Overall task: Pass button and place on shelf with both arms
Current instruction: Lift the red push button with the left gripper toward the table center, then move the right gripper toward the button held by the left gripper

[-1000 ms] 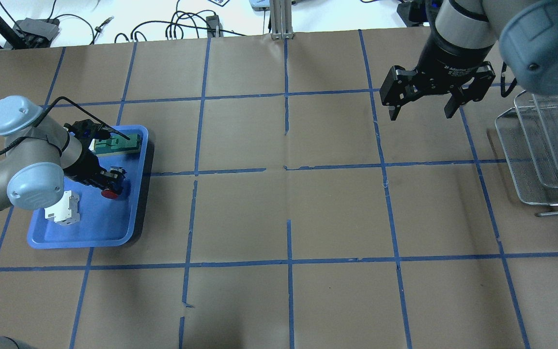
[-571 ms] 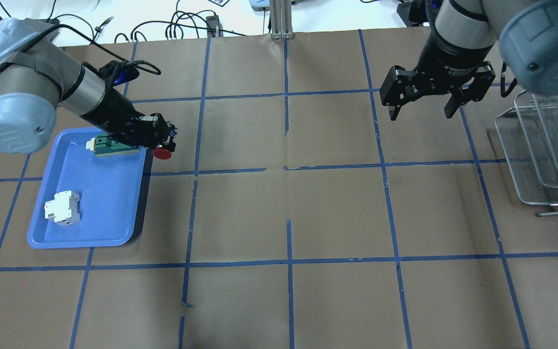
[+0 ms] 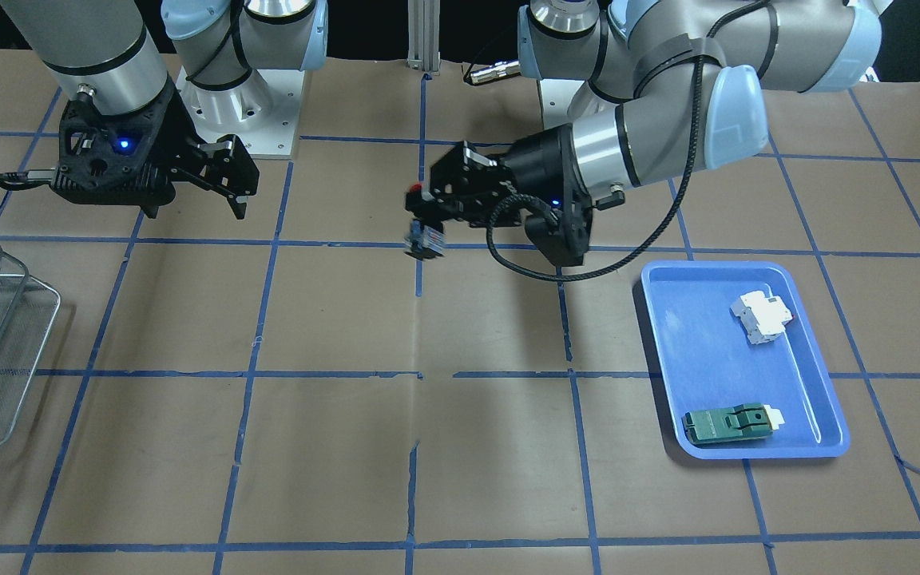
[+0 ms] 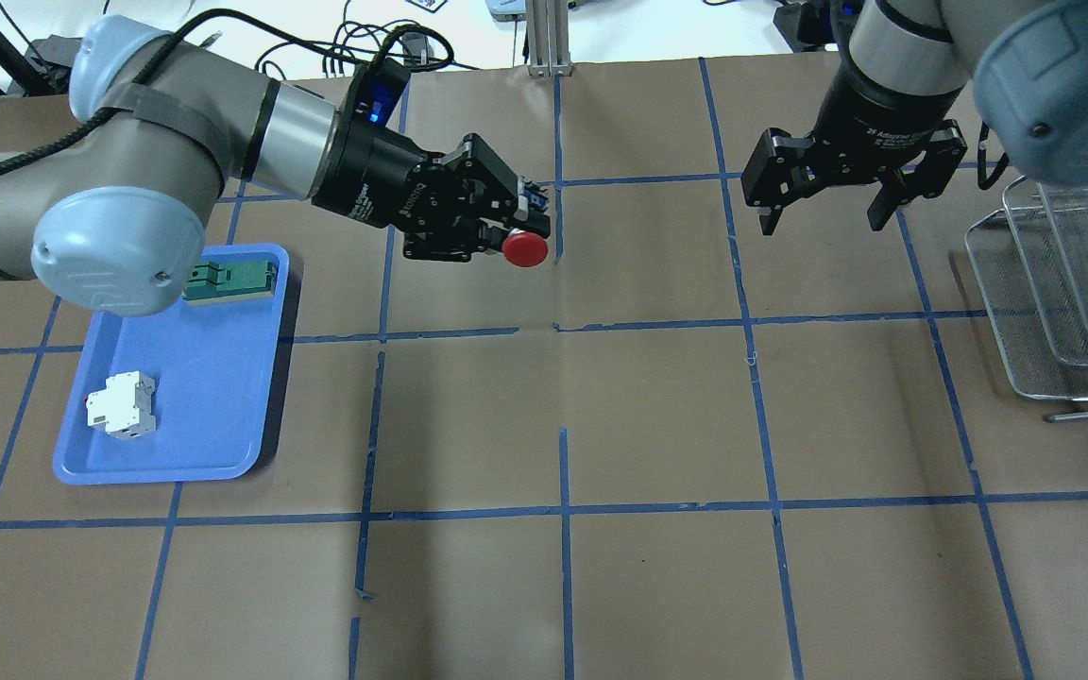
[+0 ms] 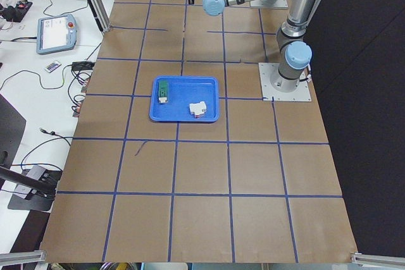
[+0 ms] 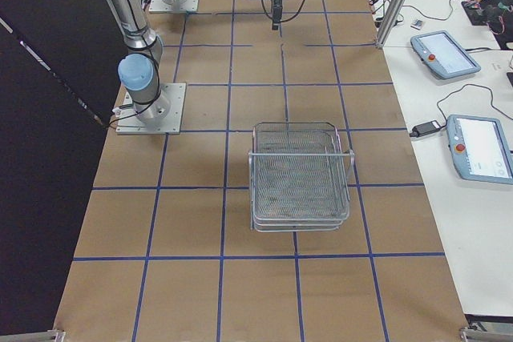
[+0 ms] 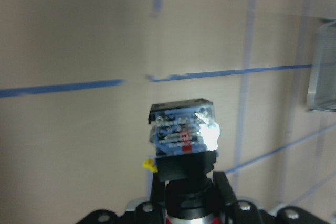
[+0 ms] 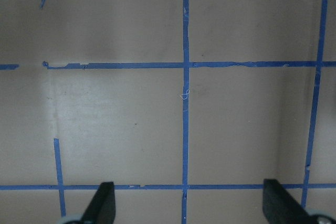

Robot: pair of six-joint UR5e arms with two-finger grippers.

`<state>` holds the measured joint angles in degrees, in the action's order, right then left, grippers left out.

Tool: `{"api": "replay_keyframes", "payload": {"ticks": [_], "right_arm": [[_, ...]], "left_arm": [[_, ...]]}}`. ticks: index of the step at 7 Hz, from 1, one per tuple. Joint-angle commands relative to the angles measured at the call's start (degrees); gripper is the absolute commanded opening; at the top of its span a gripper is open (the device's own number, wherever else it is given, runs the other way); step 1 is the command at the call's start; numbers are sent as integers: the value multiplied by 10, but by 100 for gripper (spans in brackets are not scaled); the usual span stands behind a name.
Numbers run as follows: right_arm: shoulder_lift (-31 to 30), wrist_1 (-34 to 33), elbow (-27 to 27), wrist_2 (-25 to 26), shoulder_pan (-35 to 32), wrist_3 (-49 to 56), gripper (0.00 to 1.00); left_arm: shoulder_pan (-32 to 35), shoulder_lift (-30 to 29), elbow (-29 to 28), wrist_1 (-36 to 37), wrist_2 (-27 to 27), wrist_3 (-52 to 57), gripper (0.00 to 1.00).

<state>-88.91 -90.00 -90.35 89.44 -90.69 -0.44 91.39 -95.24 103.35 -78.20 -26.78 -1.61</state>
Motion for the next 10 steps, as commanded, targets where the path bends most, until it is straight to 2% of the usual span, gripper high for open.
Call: {"api": "replay_keyframes", "payload": {"ticks": [1,2,3,5,8,9,10], "right_arm": [[0,6,1,0,4,4,100],[0,5,4,-2,4,4,100],[0,5,7,-2,5,4,100],[2,8,7,1,11,4,100],[1,4,-8,7,11,-4,100],[3,2,-18,3,20,30,100],[4,-1,-21,-8,44,142,100]], "left_arm": [[11,-4,67,78,163,-18,0],[8,-1,107,101,270,-18,0],[8,-9,126,131,289,-16,0],[7,-11,128,176,288,-15,0],[6,-19,124,185,286,-14,0],[7,-21,124,189,286,-14,0],[6,-18,123,189,286,-15,0]]}}
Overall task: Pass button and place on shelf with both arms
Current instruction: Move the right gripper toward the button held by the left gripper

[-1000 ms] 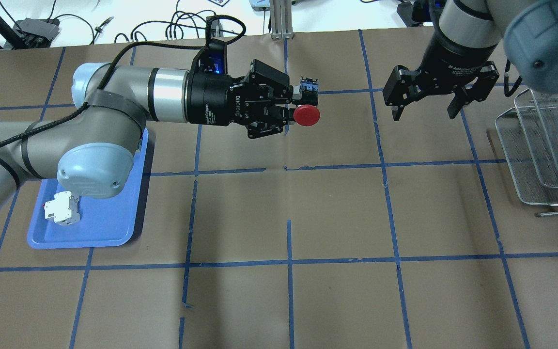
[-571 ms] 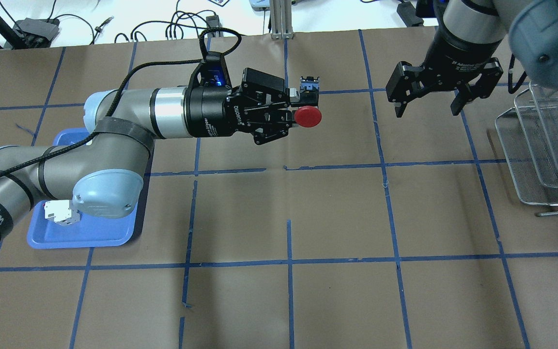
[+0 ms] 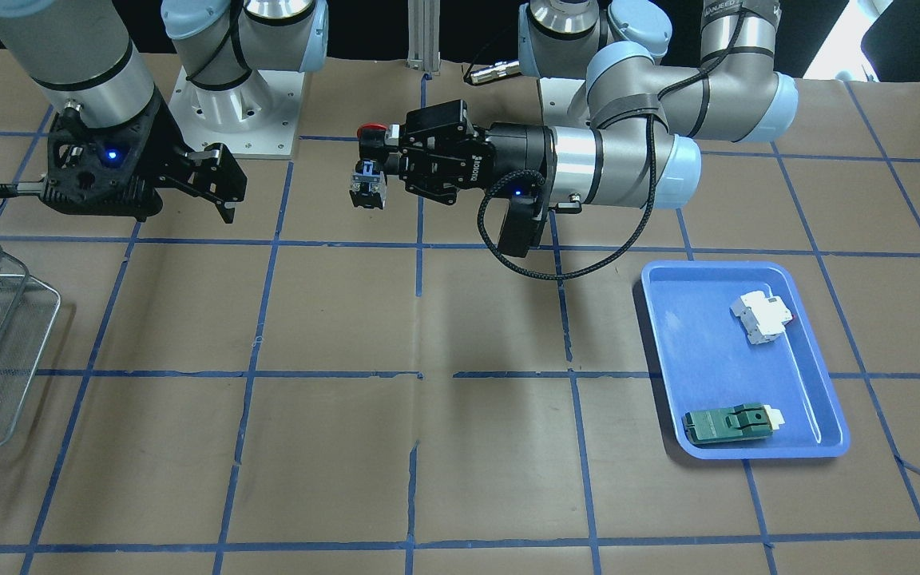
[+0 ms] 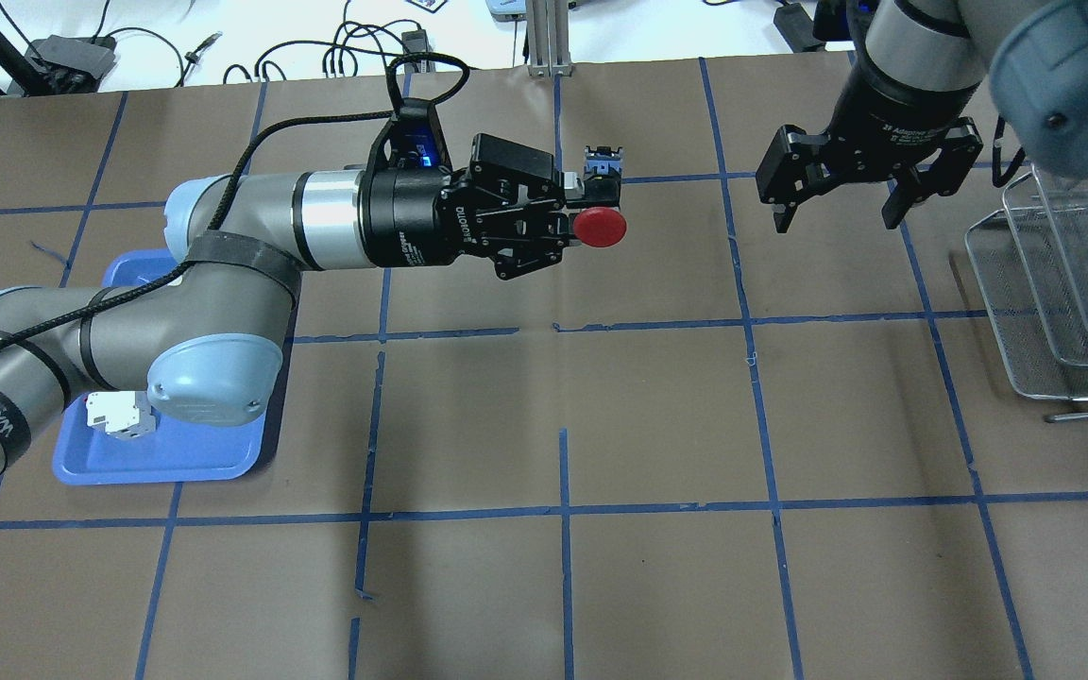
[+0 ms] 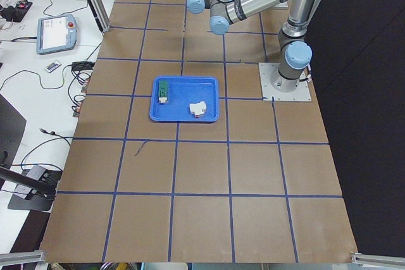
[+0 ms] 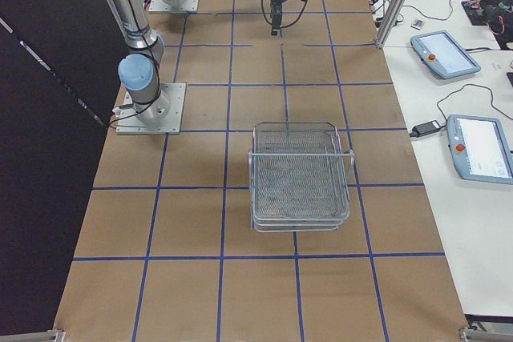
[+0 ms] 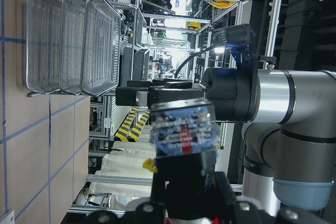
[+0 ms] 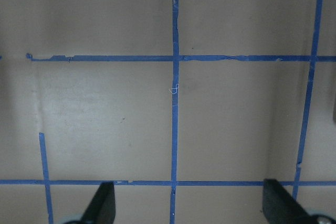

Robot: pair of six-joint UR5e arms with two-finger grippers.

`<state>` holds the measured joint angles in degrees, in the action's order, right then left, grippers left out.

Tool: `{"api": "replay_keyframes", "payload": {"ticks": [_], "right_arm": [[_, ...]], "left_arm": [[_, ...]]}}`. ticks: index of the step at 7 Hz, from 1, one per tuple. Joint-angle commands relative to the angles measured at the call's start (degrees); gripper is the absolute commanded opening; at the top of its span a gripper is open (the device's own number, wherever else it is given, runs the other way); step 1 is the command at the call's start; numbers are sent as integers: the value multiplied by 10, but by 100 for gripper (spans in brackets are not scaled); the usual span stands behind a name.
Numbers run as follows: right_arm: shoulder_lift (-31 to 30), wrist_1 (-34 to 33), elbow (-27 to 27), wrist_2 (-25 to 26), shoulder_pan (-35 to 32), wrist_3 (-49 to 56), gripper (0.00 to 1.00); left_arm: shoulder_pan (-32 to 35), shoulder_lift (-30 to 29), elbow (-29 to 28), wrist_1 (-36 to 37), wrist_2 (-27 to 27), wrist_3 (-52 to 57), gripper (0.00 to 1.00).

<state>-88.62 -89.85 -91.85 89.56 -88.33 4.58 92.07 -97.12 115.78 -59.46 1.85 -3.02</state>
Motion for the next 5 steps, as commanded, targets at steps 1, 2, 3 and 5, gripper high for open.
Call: {"api": "replay_keyframes", "payload": {"ticks": [1,2,3,5], "right_arm": [[0,6,-10,-65,86,143,100],[-1,13,-24,-175,156,181,100],[-1,17,-56,-242,196,235,100],[-1,61,-101,-399,214,250,100]], "left_arm": [[-1,0,0,1,0,-1,0],[-1,1,0,7,0,-1,0],[-1,2,0,7,0,-1,0],[-1,3,0,7,0,-1,0]]}}
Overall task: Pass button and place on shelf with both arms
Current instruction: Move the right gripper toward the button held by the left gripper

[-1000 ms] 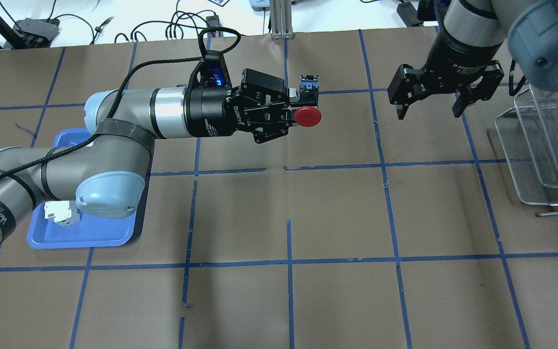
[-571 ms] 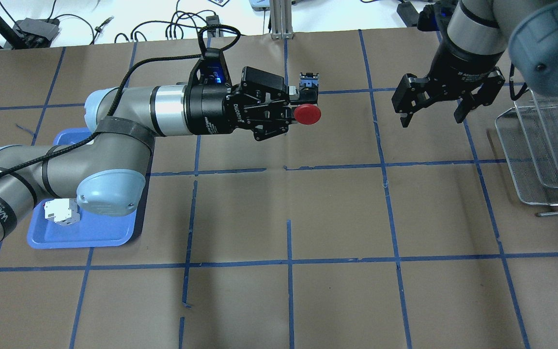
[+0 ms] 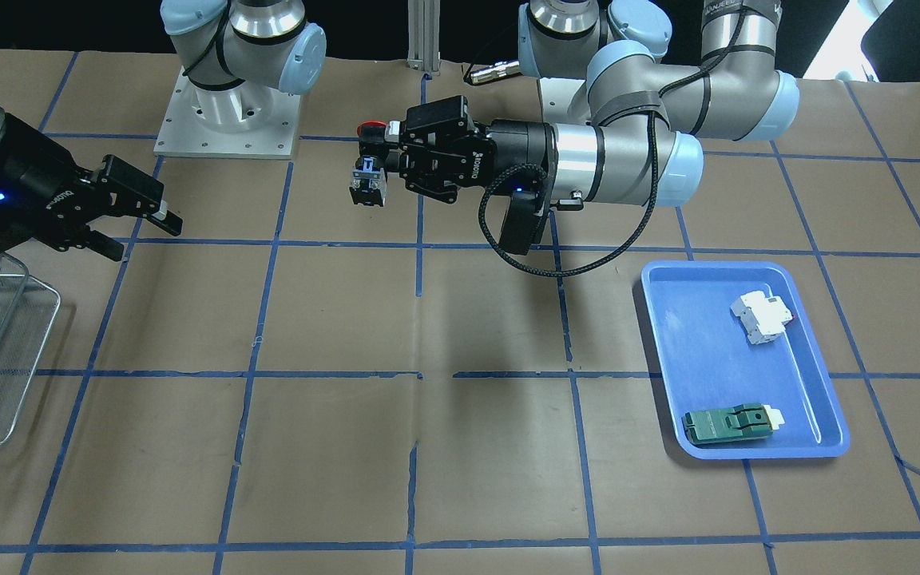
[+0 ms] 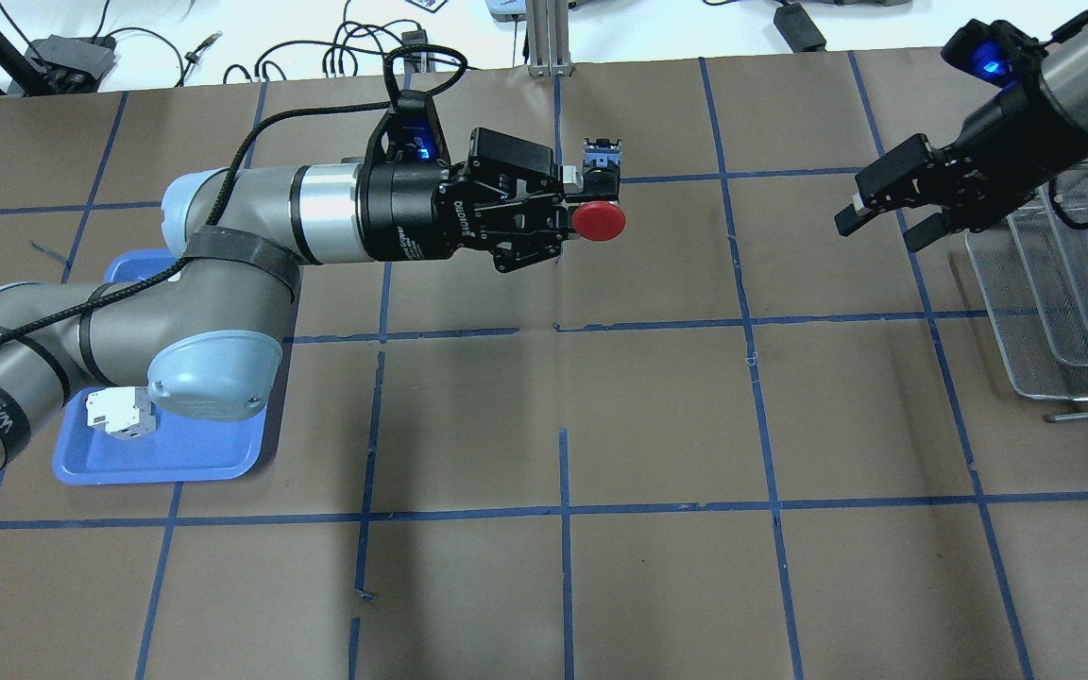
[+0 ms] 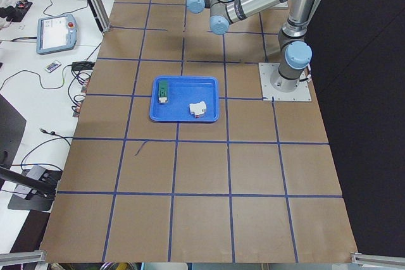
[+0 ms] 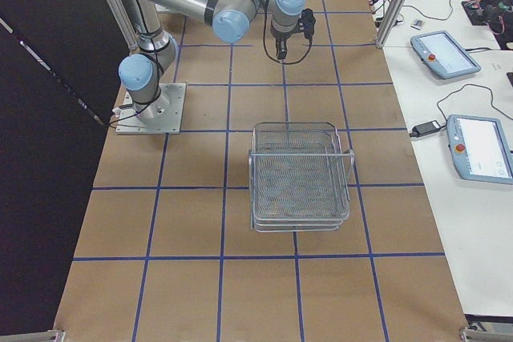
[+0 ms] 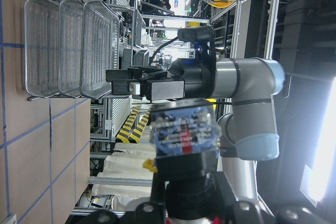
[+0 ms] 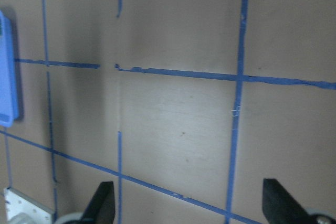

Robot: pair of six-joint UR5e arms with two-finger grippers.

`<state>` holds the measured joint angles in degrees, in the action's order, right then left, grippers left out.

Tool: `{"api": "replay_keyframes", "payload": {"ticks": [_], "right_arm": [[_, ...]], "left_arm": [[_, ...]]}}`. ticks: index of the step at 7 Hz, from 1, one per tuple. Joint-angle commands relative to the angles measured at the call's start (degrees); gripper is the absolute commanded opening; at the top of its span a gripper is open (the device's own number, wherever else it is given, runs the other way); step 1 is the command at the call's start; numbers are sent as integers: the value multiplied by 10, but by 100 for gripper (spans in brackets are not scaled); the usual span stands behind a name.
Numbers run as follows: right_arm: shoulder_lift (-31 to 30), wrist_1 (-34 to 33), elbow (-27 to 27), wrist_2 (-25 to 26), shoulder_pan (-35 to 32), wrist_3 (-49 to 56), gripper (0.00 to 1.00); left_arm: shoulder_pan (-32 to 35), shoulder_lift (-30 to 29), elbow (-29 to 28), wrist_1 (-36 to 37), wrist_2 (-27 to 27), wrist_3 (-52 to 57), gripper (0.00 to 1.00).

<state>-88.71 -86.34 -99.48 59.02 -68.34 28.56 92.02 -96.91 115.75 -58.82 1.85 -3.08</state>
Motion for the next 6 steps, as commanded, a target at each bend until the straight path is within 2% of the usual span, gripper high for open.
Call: {"api": "replay_keyframes", "payload": {"ticks": [1,3,4,5,6], "right_arm": [[-1,76,-37,-181,12,11,100],[-1,90,-66,-367,5,8,100],[6,90,-81,-429,-10,4,100],[3,86,-84,-448,-44,-40,100],[5,79,-83,-504,-74,-68,100]], "left_arm": [[1,1,0,1,0,0,0],[1,3,0,1,0,0,0],[1,3,0,1,0,0,0],[1,6,-1,1,0,0,0],[1,6,0,1,0,0,0]]}}
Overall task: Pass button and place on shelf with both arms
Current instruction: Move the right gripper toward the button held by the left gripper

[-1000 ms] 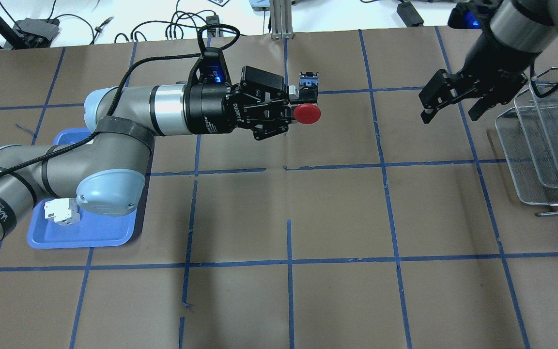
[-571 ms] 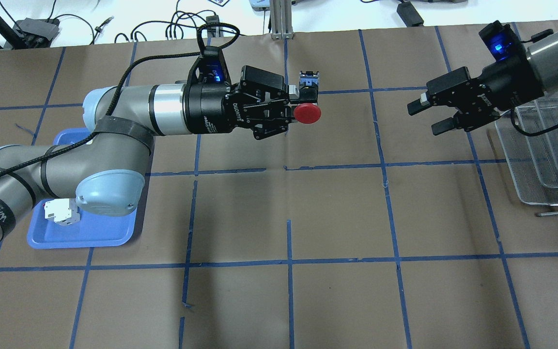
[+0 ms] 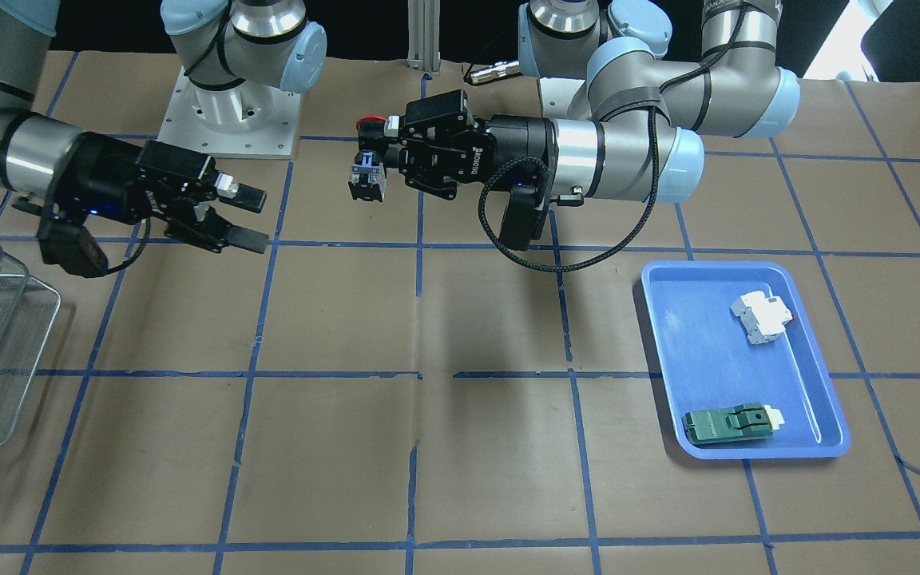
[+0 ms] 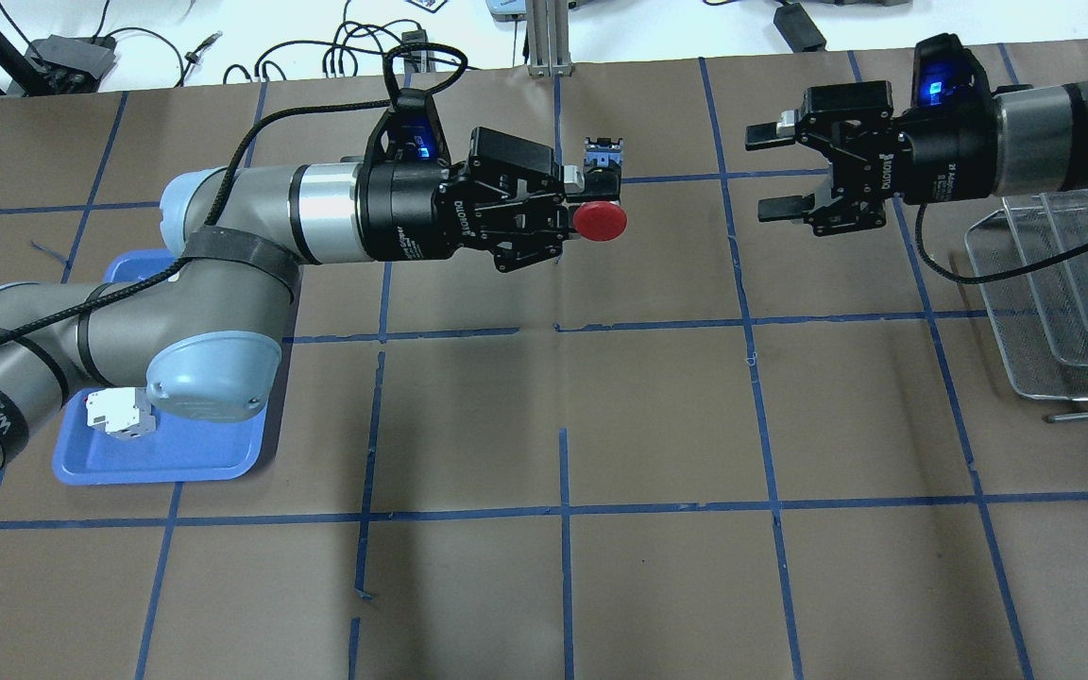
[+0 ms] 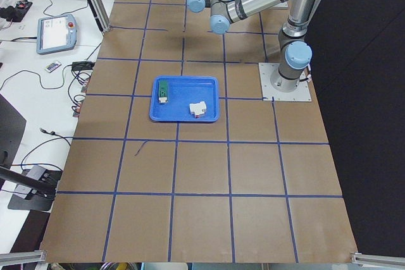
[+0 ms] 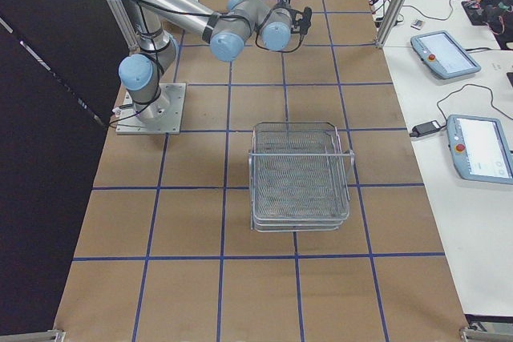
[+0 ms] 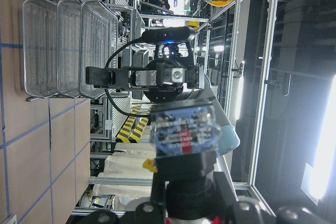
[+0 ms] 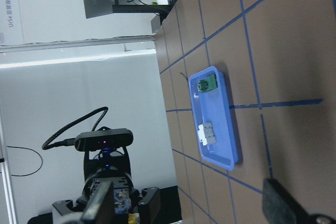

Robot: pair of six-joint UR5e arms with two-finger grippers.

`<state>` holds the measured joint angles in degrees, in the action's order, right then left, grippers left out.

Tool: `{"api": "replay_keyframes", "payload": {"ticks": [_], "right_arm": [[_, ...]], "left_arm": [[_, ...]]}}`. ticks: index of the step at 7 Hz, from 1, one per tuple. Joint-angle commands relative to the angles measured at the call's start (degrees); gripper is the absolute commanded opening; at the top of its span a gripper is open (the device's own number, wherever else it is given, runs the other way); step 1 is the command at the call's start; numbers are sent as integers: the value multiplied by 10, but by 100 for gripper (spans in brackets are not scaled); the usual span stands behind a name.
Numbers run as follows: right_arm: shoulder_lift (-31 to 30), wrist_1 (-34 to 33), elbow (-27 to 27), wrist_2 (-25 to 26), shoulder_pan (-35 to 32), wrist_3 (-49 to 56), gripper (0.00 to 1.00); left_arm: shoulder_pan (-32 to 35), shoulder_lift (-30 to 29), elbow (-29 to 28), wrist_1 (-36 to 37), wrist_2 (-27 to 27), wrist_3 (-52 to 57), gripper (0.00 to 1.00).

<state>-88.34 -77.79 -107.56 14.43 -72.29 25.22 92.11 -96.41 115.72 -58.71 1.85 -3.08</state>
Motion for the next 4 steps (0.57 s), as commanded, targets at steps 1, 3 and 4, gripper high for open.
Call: {"api": "replay_keyframes", "payload": {"ticks": [1,3,4], "right_arm": [[2,-8,2,-87,-50,-35,100],[5,-34,-3,-87,-70,-34,100],[5,-33,-4,-82,-72,-35,100]], "left_arm": [[0,-1,0,0,0,0,0],[0,-1,0,4,0,0,0],[0,-4,0,10,0,0,0]]}}
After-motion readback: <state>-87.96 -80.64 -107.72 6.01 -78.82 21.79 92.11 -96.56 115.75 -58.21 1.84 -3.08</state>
